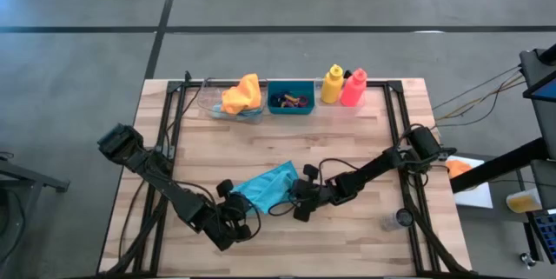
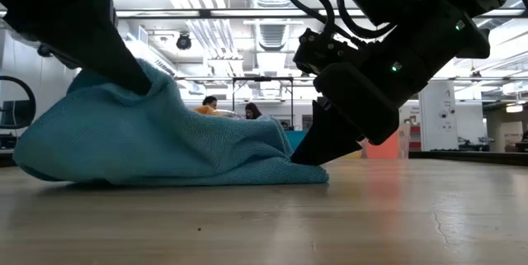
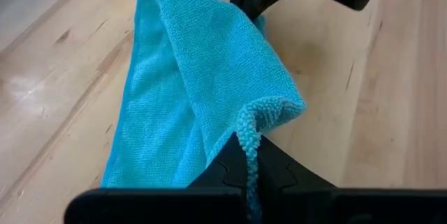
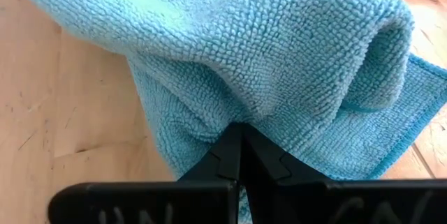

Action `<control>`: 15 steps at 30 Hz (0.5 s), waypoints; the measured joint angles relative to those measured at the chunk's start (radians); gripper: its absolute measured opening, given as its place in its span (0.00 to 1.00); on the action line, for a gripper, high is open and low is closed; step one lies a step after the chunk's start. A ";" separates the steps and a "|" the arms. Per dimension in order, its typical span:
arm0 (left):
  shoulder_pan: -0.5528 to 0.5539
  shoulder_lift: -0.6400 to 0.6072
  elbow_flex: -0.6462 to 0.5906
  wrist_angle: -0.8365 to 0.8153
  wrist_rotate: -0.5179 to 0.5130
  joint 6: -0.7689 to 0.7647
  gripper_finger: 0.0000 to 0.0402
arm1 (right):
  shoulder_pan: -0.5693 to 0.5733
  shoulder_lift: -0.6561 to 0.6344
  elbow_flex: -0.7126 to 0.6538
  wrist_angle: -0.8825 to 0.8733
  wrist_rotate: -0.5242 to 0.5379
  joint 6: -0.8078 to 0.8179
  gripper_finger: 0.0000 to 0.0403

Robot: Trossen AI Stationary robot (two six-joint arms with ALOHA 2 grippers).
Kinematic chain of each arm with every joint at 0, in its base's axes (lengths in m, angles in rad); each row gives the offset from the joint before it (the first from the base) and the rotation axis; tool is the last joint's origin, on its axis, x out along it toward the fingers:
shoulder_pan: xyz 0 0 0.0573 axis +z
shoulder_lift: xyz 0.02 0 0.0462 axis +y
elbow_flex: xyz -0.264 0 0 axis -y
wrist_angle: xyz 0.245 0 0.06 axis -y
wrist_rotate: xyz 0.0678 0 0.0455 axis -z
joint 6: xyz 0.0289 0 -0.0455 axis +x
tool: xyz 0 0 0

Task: Pick & Place Sports Items
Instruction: Fold the blue towel

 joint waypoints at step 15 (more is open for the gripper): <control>0.008 -0.018 -0.066 0.001 0.000 -0.040 0.01 | 0.013 -0.026 0.038 0.008 -0.001 -0.039 0.02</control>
